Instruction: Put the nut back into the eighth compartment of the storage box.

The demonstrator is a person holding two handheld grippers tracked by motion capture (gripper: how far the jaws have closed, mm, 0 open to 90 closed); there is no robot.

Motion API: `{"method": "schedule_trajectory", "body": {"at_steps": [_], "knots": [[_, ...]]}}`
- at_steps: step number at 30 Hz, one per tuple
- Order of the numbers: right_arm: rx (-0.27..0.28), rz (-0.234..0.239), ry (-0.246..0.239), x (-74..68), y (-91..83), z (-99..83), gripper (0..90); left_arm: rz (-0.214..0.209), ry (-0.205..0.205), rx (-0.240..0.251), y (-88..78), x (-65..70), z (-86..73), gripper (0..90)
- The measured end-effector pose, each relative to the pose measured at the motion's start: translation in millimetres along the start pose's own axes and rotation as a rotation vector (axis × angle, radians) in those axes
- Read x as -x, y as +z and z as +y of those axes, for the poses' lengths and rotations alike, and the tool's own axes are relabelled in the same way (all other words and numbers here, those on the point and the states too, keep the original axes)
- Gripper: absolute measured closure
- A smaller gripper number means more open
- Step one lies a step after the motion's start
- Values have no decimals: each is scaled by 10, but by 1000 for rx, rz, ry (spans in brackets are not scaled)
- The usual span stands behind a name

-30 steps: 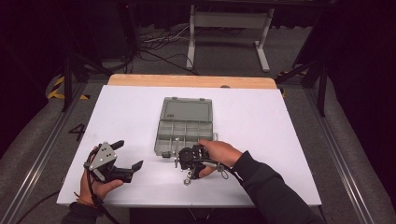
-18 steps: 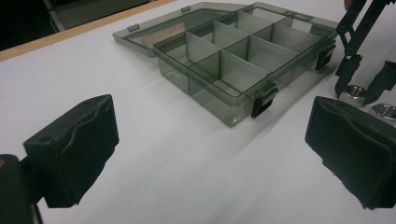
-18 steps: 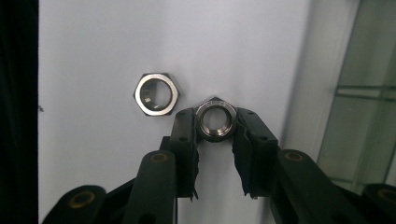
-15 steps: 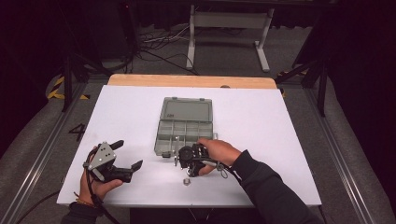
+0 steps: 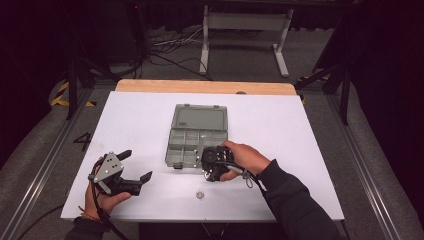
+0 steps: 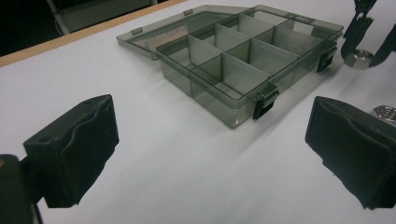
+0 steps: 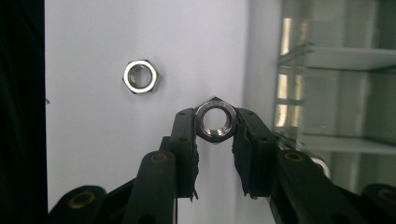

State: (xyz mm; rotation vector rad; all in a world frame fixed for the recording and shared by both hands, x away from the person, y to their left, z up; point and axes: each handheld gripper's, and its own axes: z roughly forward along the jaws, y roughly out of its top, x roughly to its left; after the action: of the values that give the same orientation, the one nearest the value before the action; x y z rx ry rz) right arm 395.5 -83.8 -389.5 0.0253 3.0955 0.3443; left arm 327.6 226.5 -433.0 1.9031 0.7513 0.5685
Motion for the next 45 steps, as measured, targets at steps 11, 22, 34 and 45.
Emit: {"method": "schedule_trajectory", "body": {"at_steps": [11,22,34,45], "knots": [[37,-79,65,191,-309,-172,704,-6,3,23,-25,7,5,25],[39,-114,130,348,-433,-314,703,-22,10,27,-29,17,4,17],[15,-117,173,541,-329,-327,703,-34,6,34,-21,5,-15,13],[-7,-92,187,647,-151,-279,703,-39,9,28,-13,-3,-26,13]]}}
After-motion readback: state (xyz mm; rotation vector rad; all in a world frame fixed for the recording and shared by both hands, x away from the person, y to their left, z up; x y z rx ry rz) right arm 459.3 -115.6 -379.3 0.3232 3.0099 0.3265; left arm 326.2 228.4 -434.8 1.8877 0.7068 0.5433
